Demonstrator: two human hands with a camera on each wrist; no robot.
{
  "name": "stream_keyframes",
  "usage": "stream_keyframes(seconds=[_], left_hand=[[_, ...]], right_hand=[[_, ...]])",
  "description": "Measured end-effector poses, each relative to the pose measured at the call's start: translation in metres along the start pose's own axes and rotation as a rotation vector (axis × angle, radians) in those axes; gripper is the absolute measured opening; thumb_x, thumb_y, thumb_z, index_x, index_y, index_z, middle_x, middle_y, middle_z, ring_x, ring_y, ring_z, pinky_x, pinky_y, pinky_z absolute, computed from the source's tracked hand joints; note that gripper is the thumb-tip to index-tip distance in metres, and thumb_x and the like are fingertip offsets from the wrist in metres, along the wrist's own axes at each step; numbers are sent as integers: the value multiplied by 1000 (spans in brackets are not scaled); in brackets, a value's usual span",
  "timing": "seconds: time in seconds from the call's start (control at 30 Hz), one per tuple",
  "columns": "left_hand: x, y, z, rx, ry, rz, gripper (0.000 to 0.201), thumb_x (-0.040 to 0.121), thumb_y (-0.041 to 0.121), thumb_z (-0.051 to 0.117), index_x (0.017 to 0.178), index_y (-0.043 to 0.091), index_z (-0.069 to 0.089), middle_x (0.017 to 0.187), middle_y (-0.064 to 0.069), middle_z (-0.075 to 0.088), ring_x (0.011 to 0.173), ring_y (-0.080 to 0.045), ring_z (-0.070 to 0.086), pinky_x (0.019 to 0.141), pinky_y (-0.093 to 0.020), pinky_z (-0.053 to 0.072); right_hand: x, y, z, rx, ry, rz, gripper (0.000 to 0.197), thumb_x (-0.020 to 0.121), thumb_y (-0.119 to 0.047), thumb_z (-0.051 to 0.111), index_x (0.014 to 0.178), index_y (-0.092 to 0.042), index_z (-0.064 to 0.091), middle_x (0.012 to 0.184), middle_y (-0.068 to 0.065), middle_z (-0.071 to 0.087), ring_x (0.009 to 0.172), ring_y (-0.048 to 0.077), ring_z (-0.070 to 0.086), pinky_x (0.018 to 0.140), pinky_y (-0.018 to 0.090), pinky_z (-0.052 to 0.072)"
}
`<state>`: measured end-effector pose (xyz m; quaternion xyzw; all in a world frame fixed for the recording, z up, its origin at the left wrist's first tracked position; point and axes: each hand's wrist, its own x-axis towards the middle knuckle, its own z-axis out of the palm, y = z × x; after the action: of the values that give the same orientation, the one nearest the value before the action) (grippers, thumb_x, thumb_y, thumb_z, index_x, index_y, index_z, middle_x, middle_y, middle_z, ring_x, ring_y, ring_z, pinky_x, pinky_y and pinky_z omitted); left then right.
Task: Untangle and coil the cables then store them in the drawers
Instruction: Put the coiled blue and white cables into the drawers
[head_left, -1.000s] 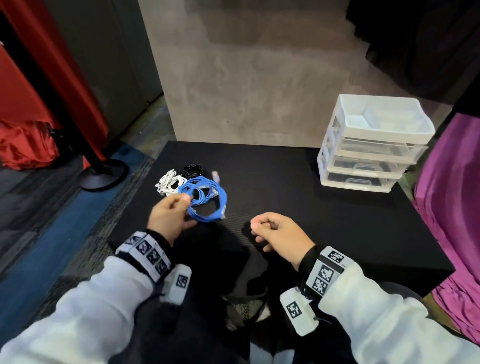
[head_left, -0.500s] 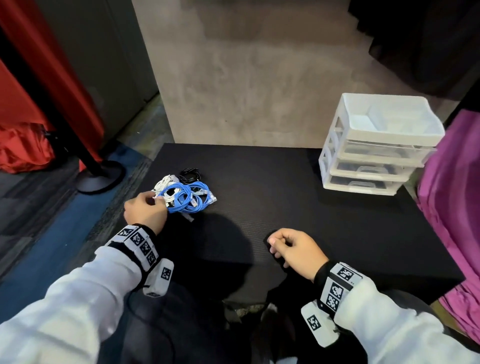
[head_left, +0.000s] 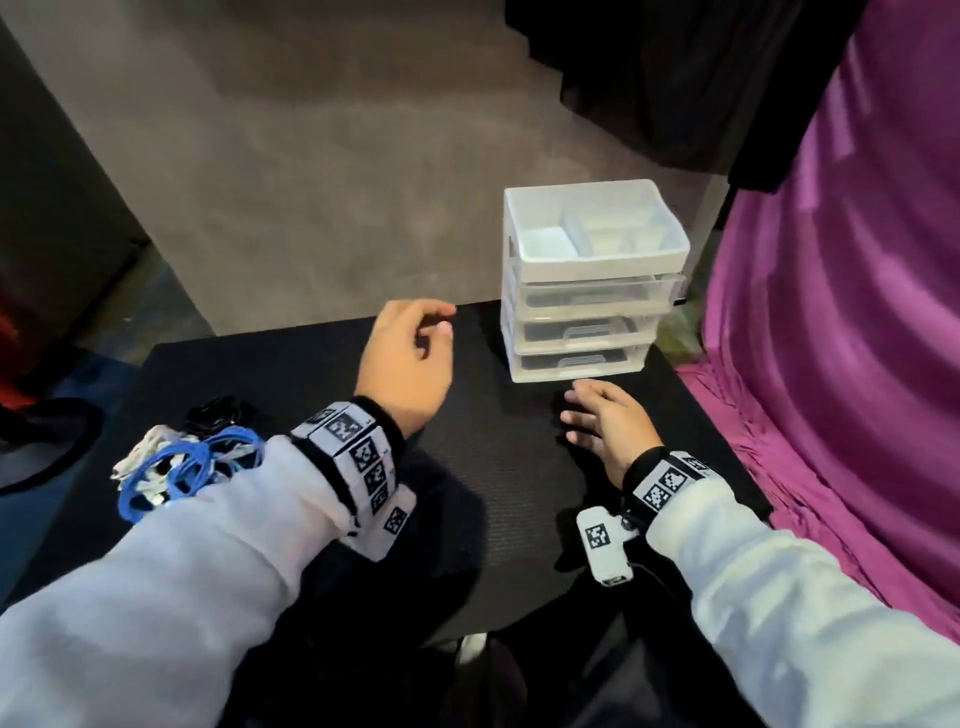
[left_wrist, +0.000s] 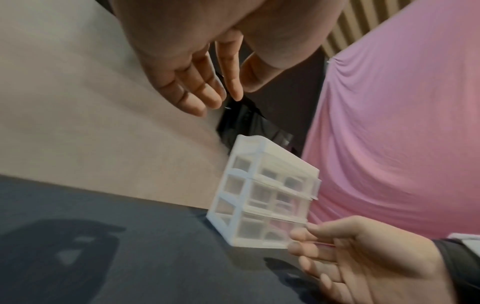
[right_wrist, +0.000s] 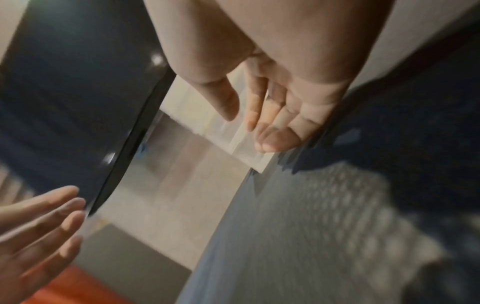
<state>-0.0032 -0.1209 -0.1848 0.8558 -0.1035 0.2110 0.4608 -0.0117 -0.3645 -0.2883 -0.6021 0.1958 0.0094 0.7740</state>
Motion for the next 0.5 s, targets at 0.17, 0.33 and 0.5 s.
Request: stream_keyframes(seconds=[0.17, 0.33, 0.5], left_hand=[[47, 35, 67, 251, -232, 204, 44, 98, 24, 56, 141, 29, 55, 151, 2, 40, 140, -19, 36, 117, -29, 29], [60, 33, 101, 495, -347, 268, 54, 100, 28, 50, 153, 27, 41, 168, 0, 20, 155, -23, 6, 124, -43, 19], [57, 21, 105, 513, -303, 309, 51, 95, 31, 53, 146, 25, 50, 167, 0, 25, 155, -24, 8, 121, -50, 27]], right_hand=[[30, 1, -11, 228, -21, 64, 8, 100, -18, 64, 106, -21, 60, 102, 0, 65, 99, 24, 68, 79, 38, 59], [48, -1, -7, 414, -63, 101, 6, 102, -17, 61, 105, -20, 57, 101, 1, 67, 109, 27, 66, 92, 43, 56], [55, -1, -12, 461, -112, 115, 10, 100, -19, 63, 110, -19, 60, 103, 1, 72, 111, 26, 67, 86, 38, 59]])
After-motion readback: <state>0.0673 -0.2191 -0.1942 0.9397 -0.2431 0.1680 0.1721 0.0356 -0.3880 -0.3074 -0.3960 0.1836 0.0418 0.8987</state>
